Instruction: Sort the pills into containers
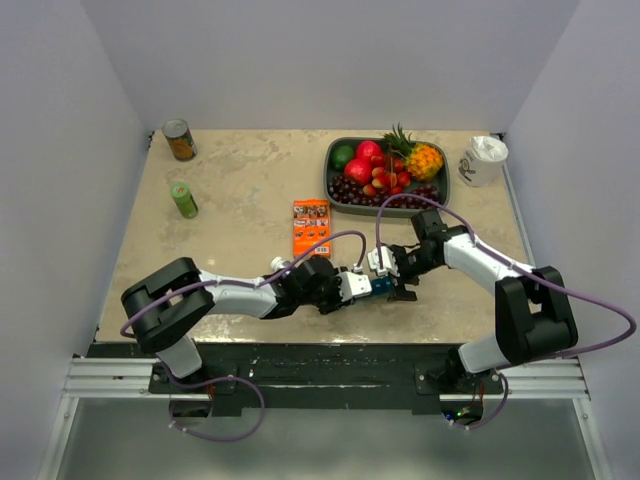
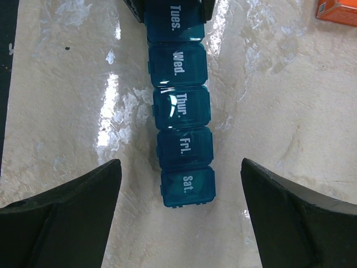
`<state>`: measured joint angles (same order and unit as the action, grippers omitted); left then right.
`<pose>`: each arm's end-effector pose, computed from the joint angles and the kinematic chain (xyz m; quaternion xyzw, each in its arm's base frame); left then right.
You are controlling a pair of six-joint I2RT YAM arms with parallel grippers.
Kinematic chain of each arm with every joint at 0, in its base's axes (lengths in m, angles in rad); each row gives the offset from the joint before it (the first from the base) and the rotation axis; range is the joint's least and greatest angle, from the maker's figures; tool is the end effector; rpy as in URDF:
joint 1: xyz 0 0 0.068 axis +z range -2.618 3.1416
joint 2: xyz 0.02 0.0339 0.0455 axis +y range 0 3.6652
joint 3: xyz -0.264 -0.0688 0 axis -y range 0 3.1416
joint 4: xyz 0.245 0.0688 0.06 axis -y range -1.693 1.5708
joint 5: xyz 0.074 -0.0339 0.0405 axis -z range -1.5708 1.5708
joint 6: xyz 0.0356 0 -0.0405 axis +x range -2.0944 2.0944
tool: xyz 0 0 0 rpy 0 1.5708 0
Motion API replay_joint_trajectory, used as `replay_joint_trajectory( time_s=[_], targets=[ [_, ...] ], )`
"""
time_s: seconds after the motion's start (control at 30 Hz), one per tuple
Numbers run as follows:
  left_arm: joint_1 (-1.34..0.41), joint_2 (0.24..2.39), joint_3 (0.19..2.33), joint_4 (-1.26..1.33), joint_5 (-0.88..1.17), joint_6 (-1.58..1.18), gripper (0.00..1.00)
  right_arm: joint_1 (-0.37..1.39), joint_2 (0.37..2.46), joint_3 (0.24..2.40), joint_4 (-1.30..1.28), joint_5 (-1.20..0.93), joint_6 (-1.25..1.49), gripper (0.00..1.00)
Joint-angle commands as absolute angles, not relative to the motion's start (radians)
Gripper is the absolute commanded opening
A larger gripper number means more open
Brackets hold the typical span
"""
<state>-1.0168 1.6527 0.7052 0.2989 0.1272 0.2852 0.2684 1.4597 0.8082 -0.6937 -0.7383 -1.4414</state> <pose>0.1647 -0.2749 0.1467 0.5641 0.6938 -0.2120 0.3943 0.2293 0.0879 0.1772 -0.7259 0.5775 0.2405 0.2859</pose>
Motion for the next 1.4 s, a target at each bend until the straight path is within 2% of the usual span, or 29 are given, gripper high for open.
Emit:
replay_joint_trajectory(
  time_s=[0.0, 0.37, 0.5, 0.53, 0.63, 0.77, 0.93, 1.1, 1.27, 1.3, 1.37],
  targets=[
    [-1.023, 1.597, 0.693, 0.388, 0.144, 0.259, 0.00, 0.291, 1.465, 0.845, -0.678, -0.716, -1.396, 0.89],
    [-1.029, 1.563, 0.683, 0.408, 0.153, 0.252, 0.00, 0.324, 1.482, 0.847, -0.663, -0.722, -1.344, 0.76],
    [-1.029, 1.565, 0.680, 0.407, 0.149, 0.255, 0.00, 0.325, 1.497, 0.882, -0.705, -0.732, -1.341, 0.59],
    [-1.029, 1.563, 0.680, 0.405, 0.146, 0.256, 0.00, 0.324, 1.509, 0.888, -0.710, -0.732, -1.339, 0.48],
    [-1.029, 1.560, 0.676, 0.397, 0.135, 0.267, 0.00, 0.322, 1.523, 0.908, -0.733, -0.735, -1.328, 0.33],
    [-1.032, 1.559, 0.673, 0.379, 0.110, 0.304, 0.00, 0.322, 1.561, 0.943, -0.781, -0.761, -1.315, 0.24],
    [-1.043, 1.568, 0.663, 0.364, 0.074, 0.348, 0.00, 0.321, 1.667, 1.044, -0.920, -0.804, -1.299, 0.23],
    [-1.055, 1.575, 0.663, 0.328, 0.063, 0.382, 0.00, 0.308, 1.750, 1.112, -0.980, -0.821, -1.259, 0.29],
    [-1.060, 1.582, 0.661, 0.319, 0.066, 0.385, 0.00, 0.307, 1.721, 1.108, -0.872, -0.790, -1.126, 0.44],
    [-1.060, 1.586, 0.661, 0.319, 0.072, 0.382, 0.00, 0.307, 1.697, 1.106, -0.841, -0.779, -1.091, 0.53],
    [-1.062, 1.591, 0.666, 0.316, 0.077, 0.382, 0.00, 0.305, 1.668, 1.095, -0.760, -0.764, -1.011, 0.59]
  ],
)
